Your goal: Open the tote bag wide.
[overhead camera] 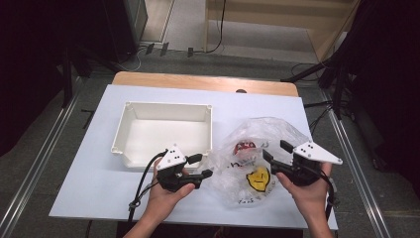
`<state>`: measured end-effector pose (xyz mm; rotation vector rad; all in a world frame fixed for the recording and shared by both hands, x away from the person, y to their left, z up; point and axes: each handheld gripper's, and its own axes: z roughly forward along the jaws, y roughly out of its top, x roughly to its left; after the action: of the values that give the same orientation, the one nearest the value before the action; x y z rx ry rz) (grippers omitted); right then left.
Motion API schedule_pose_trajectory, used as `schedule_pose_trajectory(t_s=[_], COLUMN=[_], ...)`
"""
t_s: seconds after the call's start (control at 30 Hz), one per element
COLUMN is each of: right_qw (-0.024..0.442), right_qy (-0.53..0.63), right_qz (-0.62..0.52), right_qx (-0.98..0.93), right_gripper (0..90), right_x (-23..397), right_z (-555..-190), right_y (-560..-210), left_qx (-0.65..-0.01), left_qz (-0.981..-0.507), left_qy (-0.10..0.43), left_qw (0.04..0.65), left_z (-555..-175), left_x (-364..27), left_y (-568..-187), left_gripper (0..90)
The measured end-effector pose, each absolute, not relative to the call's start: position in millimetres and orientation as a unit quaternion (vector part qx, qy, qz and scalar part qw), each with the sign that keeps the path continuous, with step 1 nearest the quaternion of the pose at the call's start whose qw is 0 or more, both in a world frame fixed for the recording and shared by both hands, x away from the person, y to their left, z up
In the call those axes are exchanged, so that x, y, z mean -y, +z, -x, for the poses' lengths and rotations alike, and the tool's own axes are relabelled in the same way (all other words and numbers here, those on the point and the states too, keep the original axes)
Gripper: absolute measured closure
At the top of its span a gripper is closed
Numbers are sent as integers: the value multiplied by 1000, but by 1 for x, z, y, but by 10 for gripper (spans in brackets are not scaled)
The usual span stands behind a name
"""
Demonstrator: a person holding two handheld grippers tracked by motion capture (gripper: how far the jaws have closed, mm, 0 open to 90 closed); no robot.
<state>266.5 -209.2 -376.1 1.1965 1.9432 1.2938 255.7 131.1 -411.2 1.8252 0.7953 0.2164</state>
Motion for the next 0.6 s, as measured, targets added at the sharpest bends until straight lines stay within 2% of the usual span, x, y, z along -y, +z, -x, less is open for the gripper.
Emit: schedule_pose_trajectory(t_s=[0.17,0.23,0.27,0.4,0.43,0.47,0.53,0.6], right_qw=[263,273,274,258,253,235,226,207], right_qy=[472,462,457,448,440,429,429,422], right_qz=[-444,-438,-436,-438,-442,-443,-443,-438], right_qx=[-715,-721,-725,-735,-740,-751,-755,-766], right_gripper=[257,278,279,312,313,342,343,422], right_x=[205,201,200,199,199,199,199,199], right_z=[-289,-302,-306,-319,-323,-331,-333,-336], right_y=[-372,-373,-374,-384,-388,-398,-401,-413], left_qx=[-330,-339,-339,-353,-356,-359,-362,-360], left_qz=[-778,-794,-794,-808,-809,-811,-812,-814], left_qy=[88,104,104,102,99,96,94,90], left_qw=[527,494,494,460,457,452,448,447], left_z=[-255,-256,-256,-260,-261,-262,-262,-262], left_x=[-123,-115,-115,-113,-113,-114,-114,-113], left_y=[-416,-423,-423,-430,-432,-433,-435,-436], left_gripper=[398,495,573,790,790,837,842,851])
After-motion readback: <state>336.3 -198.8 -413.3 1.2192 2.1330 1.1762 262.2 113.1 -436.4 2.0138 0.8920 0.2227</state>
